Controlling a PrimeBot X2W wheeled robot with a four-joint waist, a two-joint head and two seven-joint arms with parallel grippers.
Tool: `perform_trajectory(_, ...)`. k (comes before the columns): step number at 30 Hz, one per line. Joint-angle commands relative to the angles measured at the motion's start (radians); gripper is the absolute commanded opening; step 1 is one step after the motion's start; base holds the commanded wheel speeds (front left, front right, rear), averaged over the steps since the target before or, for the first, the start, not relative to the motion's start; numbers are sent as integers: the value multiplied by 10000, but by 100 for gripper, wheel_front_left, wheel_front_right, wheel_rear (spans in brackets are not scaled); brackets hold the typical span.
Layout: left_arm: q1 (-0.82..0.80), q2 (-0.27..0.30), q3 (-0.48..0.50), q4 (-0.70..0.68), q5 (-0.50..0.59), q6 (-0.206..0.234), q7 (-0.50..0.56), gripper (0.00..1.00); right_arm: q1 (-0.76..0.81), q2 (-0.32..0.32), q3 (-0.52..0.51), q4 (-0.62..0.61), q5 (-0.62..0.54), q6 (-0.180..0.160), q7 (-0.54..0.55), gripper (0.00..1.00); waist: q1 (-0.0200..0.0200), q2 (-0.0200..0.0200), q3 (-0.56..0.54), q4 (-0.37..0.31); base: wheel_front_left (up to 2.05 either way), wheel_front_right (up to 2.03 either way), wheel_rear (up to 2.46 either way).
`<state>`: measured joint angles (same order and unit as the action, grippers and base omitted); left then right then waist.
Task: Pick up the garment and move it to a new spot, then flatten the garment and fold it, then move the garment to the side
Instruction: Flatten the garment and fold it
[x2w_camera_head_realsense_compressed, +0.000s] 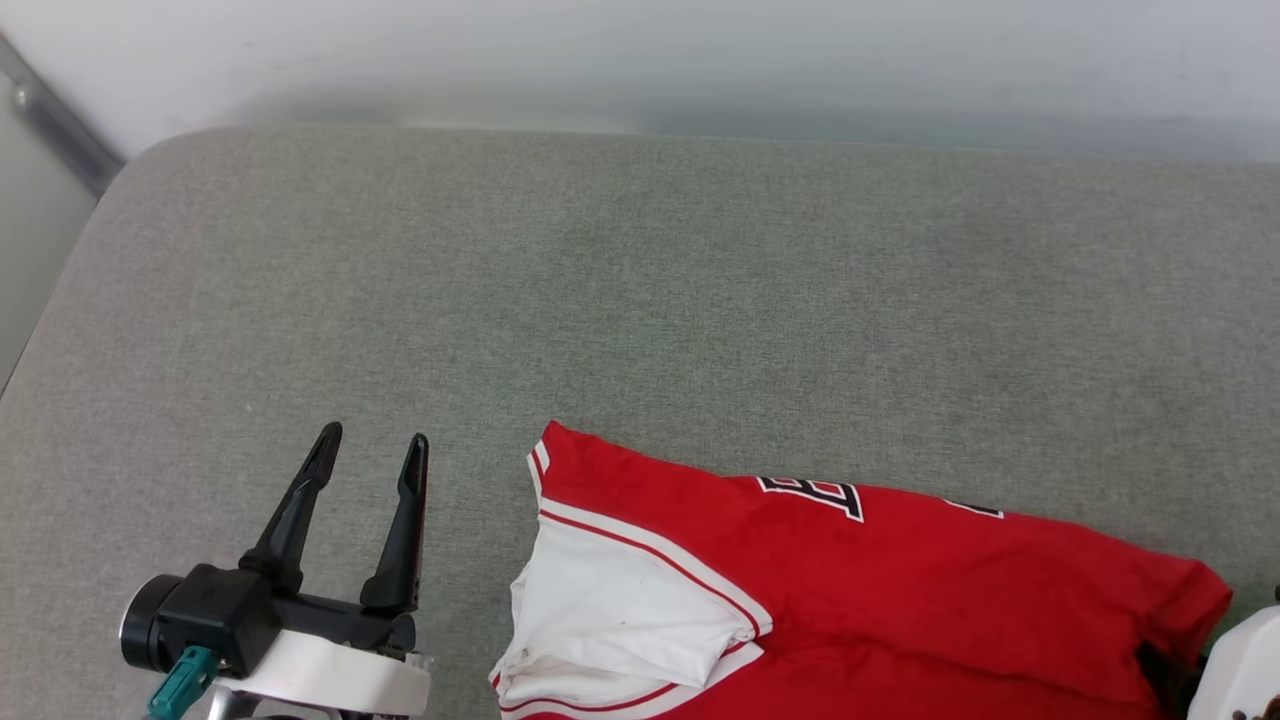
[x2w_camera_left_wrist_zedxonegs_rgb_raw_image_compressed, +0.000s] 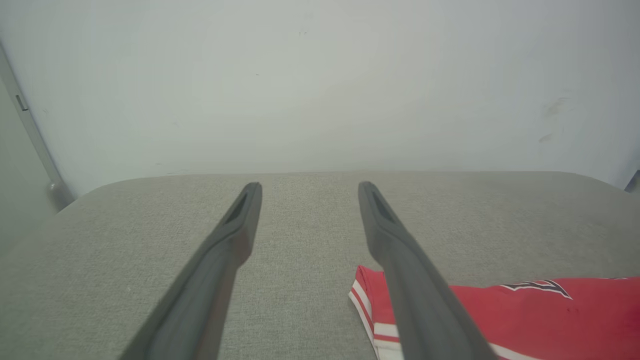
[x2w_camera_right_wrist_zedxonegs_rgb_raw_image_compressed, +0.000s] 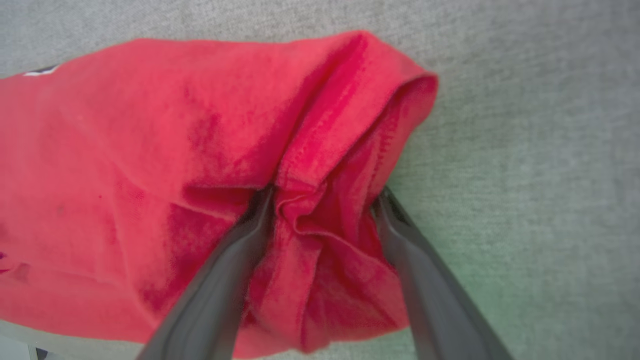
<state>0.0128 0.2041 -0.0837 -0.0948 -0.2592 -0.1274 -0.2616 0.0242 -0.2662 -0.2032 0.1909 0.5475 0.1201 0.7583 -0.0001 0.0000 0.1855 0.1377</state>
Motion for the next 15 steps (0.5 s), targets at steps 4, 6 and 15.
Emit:
perform_trajectory(4,65,-43,26,14,22,-21,-44,100,110,516,549,614,-11,142,-154,0,1,0,-121,-133,0,0,0)
perform_trajectory(6,89,-41,30,2,21,-26,-44,100,76,360,366,646,-75,113,-306,0,1,0,-143,-168,0,0,0)
perform_trajectory(15,167,-38,-6,-3,20,-29,-45,100,-216,-99,-831,814,-463,79,-894,0,1,0,-189,-231,0,0,0)
